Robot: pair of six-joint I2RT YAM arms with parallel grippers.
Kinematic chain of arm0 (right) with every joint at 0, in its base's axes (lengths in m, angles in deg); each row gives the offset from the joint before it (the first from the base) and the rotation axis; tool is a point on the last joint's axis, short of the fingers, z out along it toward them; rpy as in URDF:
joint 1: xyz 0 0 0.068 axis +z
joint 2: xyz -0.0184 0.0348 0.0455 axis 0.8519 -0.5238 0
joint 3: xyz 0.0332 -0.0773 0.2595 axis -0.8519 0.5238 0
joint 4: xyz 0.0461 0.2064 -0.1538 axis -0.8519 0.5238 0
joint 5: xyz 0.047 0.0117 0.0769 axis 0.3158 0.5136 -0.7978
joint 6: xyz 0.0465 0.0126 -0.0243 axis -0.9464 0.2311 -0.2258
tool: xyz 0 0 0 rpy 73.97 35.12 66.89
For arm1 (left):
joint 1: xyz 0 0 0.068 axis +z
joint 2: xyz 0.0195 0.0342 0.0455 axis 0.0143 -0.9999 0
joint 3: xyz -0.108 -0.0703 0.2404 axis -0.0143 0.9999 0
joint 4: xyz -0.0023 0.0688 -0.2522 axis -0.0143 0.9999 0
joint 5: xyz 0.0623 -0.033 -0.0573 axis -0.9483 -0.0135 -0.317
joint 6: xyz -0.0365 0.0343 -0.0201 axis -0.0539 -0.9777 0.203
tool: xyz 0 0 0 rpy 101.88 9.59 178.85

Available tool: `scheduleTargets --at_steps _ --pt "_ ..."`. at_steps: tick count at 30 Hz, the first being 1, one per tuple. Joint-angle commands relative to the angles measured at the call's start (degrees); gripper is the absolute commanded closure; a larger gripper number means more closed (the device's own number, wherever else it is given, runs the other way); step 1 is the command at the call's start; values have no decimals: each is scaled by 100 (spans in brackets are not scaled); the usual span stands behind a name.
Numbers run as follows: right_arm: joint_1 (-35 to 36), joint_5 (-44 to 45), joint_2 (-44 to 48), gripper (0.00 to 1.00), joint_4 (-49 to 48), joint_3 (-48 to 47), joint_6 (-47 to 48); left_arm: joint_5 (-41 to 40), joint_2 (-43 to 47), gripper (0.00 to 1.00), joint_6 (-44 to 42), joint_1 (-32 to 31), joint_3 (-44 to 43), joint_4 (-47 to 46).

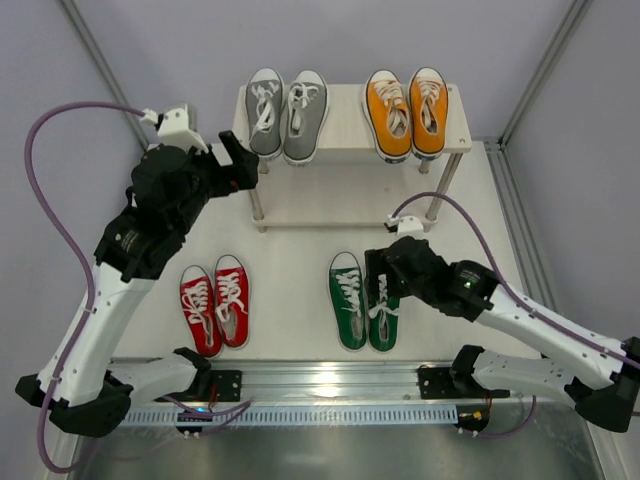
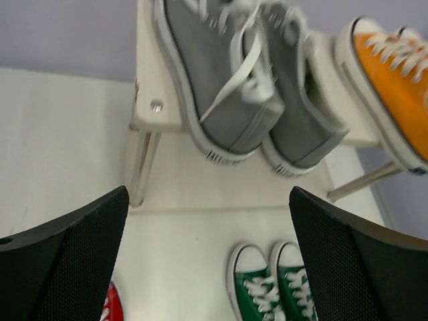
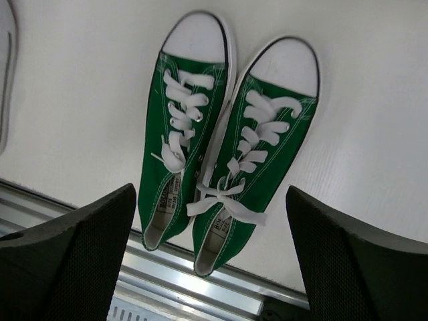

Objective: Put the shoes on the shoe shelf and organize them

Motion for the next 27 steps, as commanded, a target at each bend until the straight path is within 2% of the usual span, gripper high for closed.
scheduleTargets --at_steps 1,3,7,16,20,21,22,23,24,25,27 --pt "36 -805 -299 7 -1050 809 -737 192 623 0 466 18 1056 397" --pt "36 -1148 -518 7 -1611 1346 -930 314 1078 0 694 9 1408 467" --pt "62 -948 -1099 5 -1781 1576 -1229 350 1581 0 862 18 2085 809" --pt "62 -596 -2267 1 -1913 1409 -1774 174 1960 0 660 18 2209 1250" --pt "62 -358 -2820 7 -1737 1330 -2240 183 2013 0 625 9 2244 1347" --pt "62 -384 -2909 10 -1842 1338 -2258 183 2031 0 625 9 2270 1373" --pt "62 -515 -3006 20 -1930 1347 -2232 200 2039 0 616 18 2297 1382" --pt "62 -577 -3155 27 -1974 1365 -2214 209 2057 0 616 18 2306 1399" --pt "62 -656 -3226 38 -2096 1382 -2171 218 2074 0 607 18 2315 1408" --pt "71 -814 -3253 59 -2141 1435 -2162 218 2066 0 616 18 2315 1443" --pt "80 -859 -3245 82 -2185 1505 -2170 209 2110 0 590 18 2341 1478"
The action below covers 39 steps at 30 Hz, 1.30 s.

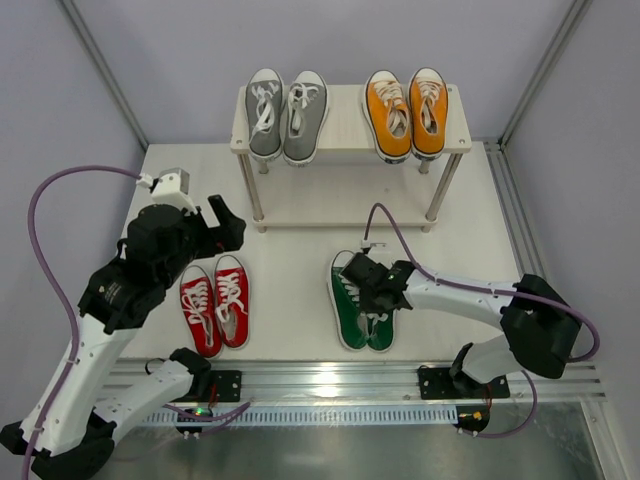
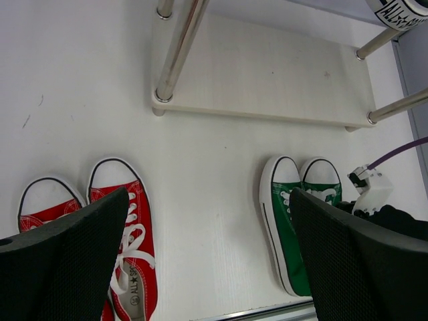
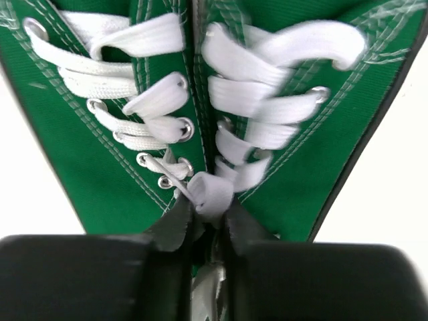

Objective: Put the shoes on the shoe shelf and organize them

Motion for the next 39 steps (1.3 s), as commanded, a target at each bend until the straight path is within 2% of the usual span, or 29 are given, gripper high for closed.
scheduleTargets --at_steps 1,7,12,14,20,28,31,32,34,39 --pt "69 -330 -294 96 -682 255 -284 -25 129 0 -99 18 44 101" --pt "139 -137 689 96 -366 466 -126 -16 174 0 -81 18 88 128" --pt "148 363 1621 96 257 212 173 -7 130 0 -55 18 88 84" --pt "148 749 1999 96 407 -34 304 2 103 0 -37 9 97 58" --pt "113 2006 2352 96 541 -605 876 -42 42 0 -29 18 132 110" --pt "8 2648 2440 96 -232 -510 1253 -244 165 0 -11 9 -9 418" --pt "-71 3062 2440 96 -1039 -160 1552 -288 235 0 7 9 17 497" --pt "-211 3106 2414 96 -1721 -45 1944 -288 244 0 24 9 18 523" --pt "-387 3159 2282 96 -2331 167 2246 -297 235 0 24 9 9 576" --pt "-1152 2818 1747 96 -3923 203 3081 -376 323 0 59 18 17 813"
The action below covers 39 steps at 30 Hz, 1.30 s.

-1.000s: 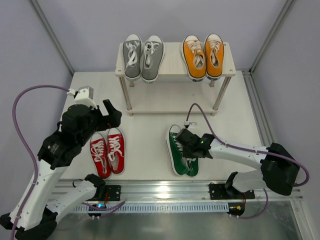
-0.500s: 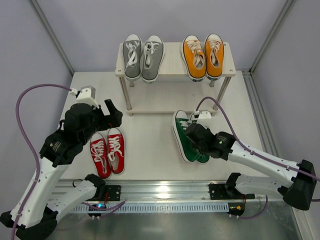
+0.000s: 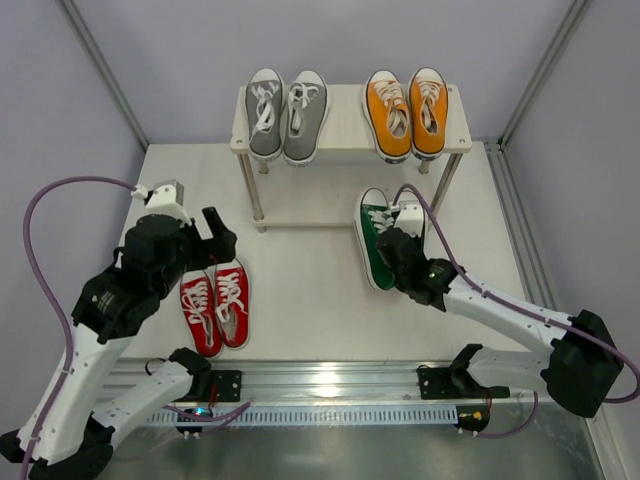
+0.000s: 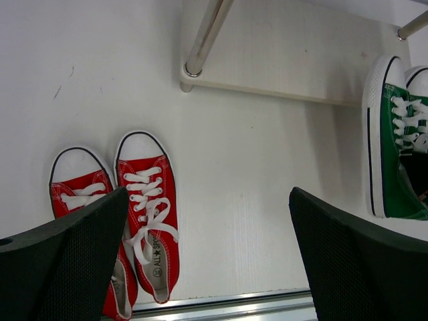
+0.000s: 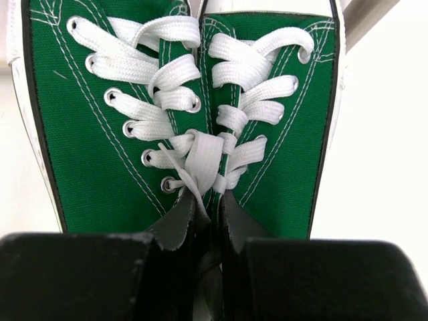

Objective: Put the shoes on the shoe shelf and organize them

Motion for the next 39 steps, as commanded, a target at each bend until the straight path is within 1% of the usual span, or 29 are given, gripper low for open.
scheduleTargets --at_steps 1,2,3,5,9,12,13,15,16,21,27,34,39 --pt "-461 340 -271 96 -2459 -215 754 -160 107 0 37 18 -74 201" --pt "-567 218 -386 96 -2896 -215 990 -212 159 0 37 18 -74 254" --pt "-699 42 -492 96 -3092 -241 1088 -230 186 0 55 18 -66 350" --pt "-787 -21 -834 96 -3391 -346 1229 -283 264 0 55 18 -65 447" --pt "-963 -249 -1397 96 -3629 -732 1387 -406 379 0 90 18 -65 623" --pt "-1025 -372 -1723 96 -4007 -821 1667 -476 405 0 99 18 -100 746" --pt "-1034 -416 -1767 96 -4295 -813 1765 -494 406 0 99 18 -127 825" --pt "-1034 -416 -1802 96 -4639 -699 1914 -538 440 0 99 18 -144 887" --pt "-1034 -408 -1802 96 -4989 -655 2072 -590 458 0 99 9 -145 922" --pt "-1034 -373 -1863 96 -5466 -637 2354 -678 529 0 99 18 -127 1089" --pt "-1148 -259 -2478 96 -6485 -672 2460 -722 502 0 38 9 -144 1151" --pt "-1166 23 -3138 96 -7794 -672 3162 -749 485 0 -24 18 -162 1300" --pt "-1175 40 -3165 96 -8068 -777 3496 -749 467 0 2 9 -189 1406"
